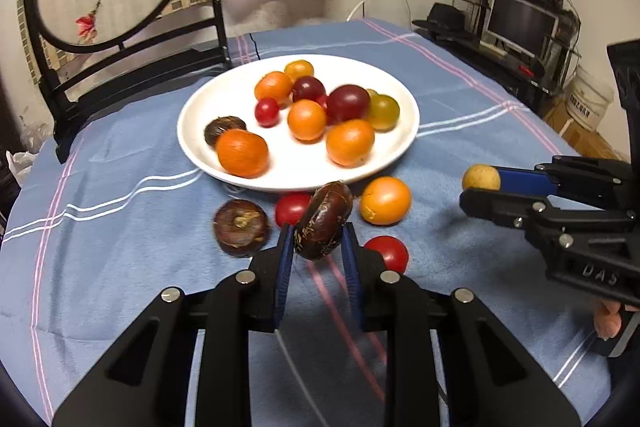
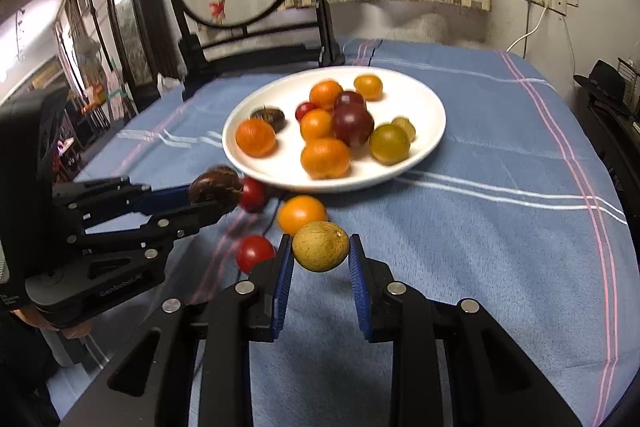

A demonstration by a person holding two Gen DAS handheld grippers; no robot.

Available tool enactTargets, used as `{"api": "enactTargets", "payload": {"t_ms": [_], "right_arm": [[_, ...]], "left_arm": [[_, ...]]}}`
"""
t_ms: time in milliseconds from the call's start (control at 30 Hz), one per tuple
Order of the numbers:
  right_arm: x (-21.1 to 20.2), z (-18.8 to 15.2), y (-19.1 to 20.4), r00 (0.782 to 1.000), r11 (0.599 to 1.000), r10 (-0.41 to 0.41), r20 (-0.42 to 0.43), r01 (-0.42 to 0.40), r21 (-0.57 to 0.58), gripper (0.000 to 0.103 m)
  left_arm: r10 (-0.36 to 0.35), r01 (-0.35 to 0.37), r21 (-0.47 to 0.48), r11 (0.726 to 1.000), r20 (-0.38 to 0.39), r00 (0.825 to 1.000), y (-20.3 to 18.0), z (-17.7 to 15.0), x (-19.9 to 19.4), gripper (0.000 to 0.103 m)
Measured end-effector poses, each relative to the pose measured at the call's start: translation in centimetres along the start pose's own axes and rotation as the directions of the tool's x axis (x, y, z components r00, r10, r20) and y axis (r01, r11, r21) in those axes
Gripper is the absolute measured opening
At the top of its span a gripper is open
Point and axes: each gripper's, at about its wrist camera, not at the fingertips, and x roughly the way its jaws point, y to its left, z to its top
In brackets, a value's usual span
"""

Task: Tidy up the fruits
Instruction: 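Place the yellow fruit with the right tool while the left tool places a dark date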

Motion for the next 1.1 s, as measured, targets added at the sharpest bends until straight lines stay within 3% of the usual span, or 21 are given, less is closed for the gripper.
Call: {"api": "enactTargets", "payload": {"t_ms": [167, 300, 467, 800, 900, 933, 1100], "right_arm": [[-1.3, 1.8, 0.0, 0.997, 0.999, 0.004, 0.074, -0.006, 0.032, 0.028], [-0.5, 4.5, 0.8, 0.996, 1.0, -0.019, 0.092, 0.021, -0.021, 0.028], [3.1, 7.8, 0.7, 0.996, 0.998, -0.047, 0.077, 0.05, -0.036, 0.028], [8.7, 9.7, 1.5, 0.999, 0.998, -0.024, 0.031, 0.026, -0.055, 0.028], [9.0, 9.9, 1.1, 0.998, 0.999, -0.042, 0.045, 0.043, -0.029, 0.042], [8.8, 9.9, 0.7, 0.998, 0.999, -0.036, 0.052, 0.036, -0.006, 0.042], [7.0, 8.9, 0.0, 0.998, 1.0, -0.022, 0.057, 0.021, 0.011, 0.045]], "left_arm": [[0.002, -0.002, -0.008, 1.0, 0.022, 1.0, 1.1, 1.8, -0.6, 0.024], [0.012, -0.012, -0.014, 1.0, 0.037, 0.999, 1.9, 4.3, -0.1, 0.024], [0.042, -0.041, -0.073, 0.996, 0.016, 0.999, 3.5, 7.4, 2.7, 0.024], [0.07, -0.074, -0.122, 0.99, -0.035, 0.997, 5.6, 9.5, 7.1, 0.023], [0.101, -0.103, -0.151, 0.983, -0.026, 0.995, 6.2, 9.7, 7.2, 0.033], [0.096, -0.098, -0.161, 0.982, -0.017, 0.995, 6.4, 9.7, 6.9, 0.039], [0.094, -0.091, -0.174, 0.98, 0.01, 0.995, 6.6, 8.9, 5.0, 0.049]]}}
